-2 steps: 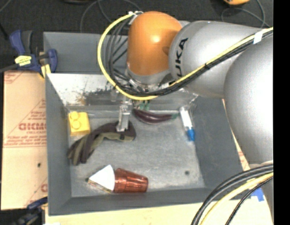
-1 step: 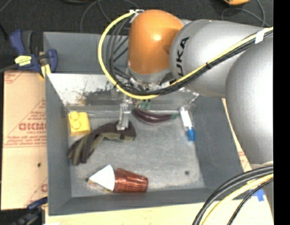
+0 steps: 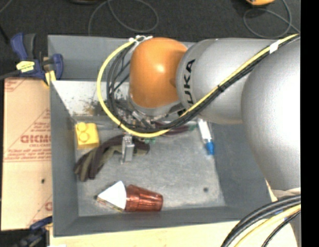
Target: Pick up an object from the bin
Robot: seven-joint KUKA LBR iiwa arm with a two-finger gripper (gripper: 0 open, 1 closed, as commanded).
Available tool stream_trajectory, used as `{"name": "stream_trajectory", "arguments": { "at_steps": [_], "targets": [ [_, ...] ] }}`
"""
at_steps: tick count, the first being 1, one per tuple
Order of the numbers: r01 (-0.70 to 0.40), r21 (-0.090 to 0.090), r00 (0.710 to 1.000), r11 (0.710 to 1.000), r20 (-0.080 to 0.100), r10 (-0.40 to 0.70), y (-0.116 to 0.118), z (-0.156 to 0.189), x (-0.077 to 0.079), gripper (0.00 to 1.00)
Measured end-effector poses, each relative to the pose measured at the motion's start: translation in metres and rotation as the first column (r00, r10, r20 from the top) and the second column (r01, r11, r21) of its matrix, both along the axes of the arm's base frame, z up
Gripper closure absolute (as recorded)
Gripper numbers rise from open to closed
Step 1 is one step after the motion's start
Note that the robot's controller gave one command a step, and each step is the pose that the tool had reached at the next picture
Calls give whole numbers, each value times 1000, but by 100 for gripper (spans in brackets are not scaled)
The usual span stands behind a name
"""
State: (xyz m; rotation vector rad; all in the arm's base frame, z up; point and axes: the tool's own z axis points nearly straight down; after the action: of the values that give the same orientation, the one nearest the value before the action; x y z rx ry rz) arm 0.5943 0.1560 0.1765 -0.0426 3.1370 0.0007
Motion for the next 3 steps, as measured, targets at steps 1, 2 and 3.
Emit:
{"name": "stream_trajectory", "arguments": {
  "at_steps": [1,2,3],
  "targets": [
    [-175,2,985,985,-5,175,10,-17,-27,0],
    [-363,-2,932,932,4,363,8,-40,2,0],
    [-612,2,790,790,-1,612,13,-91,-40,100]
  ]
}}
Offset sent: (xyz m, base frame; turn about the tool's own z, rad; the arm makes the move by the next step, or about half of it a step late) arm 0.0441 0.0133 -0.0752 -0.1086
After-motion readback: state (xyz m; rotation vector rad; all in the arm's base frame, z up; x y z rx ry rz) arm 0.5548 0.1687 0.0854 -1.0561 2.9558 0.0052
